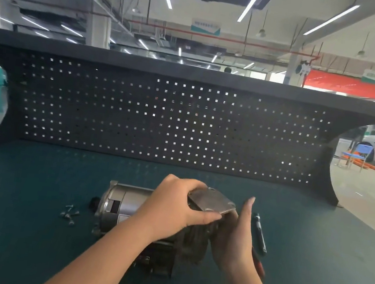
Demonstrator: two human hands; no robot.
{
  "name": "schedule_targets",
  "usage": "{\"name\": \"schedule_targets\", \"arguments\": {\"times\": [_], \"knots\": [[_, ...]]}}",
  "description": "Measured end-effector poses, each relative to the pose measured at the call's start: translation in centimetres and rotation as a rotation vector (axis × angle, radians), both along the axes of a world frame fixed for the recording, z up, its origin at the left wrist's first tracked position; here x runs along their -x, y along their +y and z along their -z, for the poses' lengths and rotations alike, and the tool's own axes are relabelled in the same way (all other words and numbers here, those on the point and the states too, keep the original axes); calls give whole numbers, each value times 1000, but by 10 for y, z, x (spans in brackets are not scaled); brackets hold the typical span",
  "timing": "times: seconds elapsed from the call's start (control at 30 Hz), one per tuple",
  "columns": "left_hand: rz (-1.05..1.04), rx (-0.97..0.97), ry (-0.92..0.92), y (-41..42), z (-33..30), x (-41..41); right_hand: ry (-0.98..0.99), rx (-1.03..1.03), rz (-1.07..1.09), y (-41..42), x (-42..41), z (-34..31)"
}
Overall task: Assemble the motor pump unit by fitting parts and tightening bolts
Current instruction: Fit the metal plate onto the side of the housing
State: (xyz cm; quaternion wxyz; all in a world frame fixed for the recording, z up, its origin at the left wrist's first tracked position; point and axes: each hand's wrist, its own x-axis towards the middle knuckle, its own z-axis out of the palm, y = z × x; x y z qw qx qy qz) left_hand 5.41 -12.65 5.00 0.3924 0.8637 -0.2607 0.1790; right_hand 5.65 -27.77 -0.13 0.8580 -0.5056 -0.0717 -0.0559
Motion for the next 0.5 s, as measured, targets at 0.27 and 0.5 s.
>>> {"name": "schedule_targets", "arguments": {"times": [0.27, 0.5], "knots": [[-113, 22, -106, 35, -17, -1, -77, 76, 46, 5, -1, -3], [-793, -24, 331, 197, 21, -65, -84, 60, 51, 8, 2, -8]]}}
